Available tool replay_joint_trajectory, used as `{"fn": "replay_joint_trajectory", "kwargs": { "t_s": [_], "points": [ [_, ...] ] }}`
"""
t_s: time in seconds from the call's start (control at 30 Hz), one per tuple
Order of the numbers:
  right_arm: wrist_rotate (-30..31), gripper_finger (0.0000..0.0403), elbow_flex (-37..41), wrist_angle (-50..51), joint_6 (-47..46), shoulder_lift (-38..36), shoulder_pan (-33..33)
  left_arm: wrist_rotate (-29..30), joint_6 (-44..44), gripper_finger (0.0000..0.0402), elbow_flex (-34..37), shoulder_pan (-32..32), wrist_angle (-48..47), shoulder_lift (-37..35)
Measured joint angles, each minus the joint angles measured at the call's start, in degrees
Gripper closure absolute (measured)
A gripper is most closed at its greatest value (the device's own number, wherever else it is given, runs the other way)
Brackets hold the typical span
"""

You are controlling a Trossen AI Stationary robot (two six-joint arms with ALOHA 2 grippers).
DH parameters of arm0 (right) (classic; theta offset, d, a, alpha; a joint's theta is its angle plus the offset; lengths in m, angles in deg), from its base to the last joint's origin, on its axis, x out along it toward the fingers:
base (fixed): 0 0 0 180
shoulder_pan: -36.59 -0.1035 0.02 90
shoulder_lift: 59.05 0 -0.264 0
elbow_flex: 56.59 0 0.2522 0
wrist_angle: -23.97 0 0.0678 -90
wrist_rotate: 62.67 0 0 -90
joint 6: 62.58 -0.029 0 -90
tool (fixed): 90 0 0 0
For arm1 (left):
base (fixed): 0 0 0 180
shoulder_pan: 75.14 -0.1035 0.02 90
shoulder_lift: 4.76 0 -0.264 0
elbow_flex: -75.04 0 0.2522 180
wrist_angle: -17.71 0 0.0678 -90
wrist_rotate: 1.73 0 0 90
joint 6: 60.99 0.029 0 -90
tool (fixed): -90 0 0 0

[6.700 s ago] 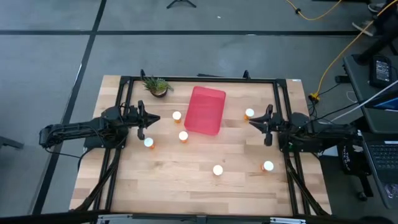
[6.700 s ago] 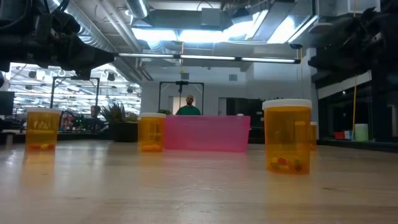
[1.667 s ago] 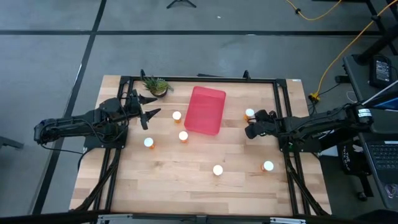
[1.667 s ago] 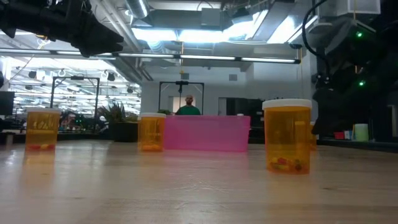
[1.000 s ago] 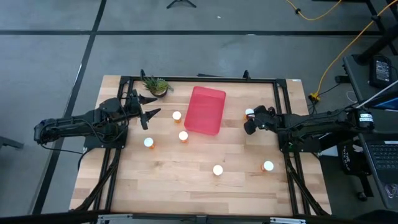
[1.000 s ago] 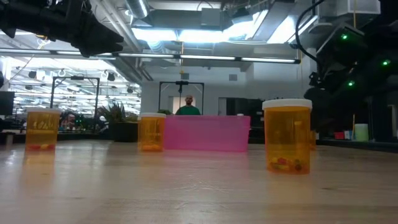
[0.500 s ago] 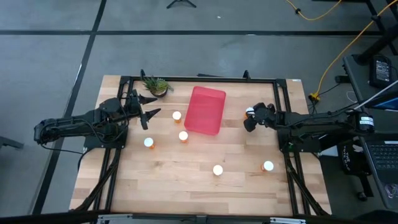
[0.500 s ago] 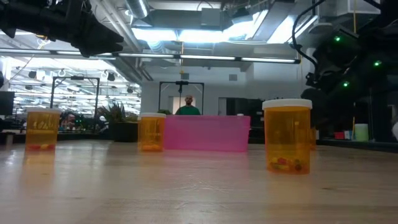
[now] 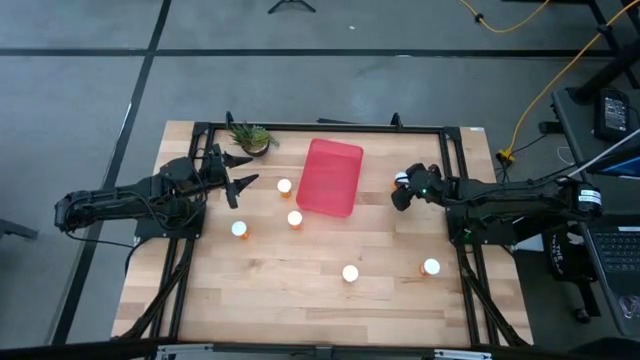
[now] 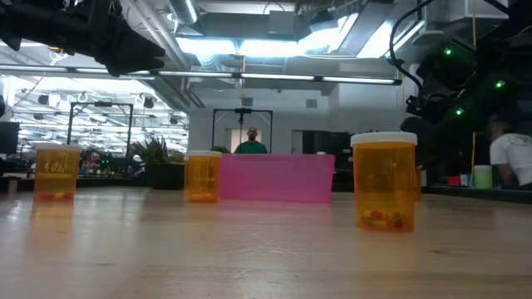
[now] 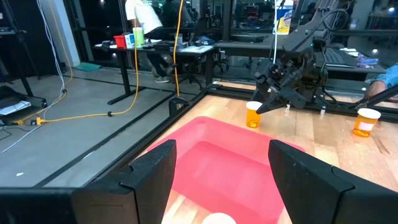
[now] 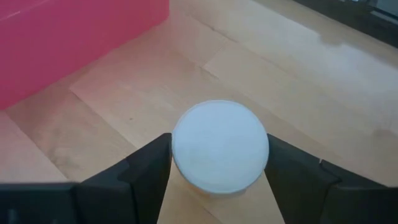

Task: Pick and place pill bottles into a basket
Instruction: Put the orange pill bottle into the red bin

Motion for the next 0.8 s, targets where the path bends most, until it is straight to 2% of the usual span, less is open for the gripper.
{"fn": "replay_joint_trajectory", "kwargs": {
  "t_s": [0.17,0.43,0.8],
  "points": [
    [-0.02,0.0161,0.0,0.0,0.18,0.0,0.0,0.0,0.0,0.0151,0.0,-0.02,-0.02,0.0],
    [0.0,0.0195,0.0,-0.01,0.21,-0.01,0.0,0.0,0.02,0.0151,0.0,0.0,-0.02,0.0],
    [-0.02,0.0178,0.0,-0.42,0.31,-0.02,0.0,0.02,0.02,0.0151,0.02,-0.02,-1.11,0.0]
  ]
}}
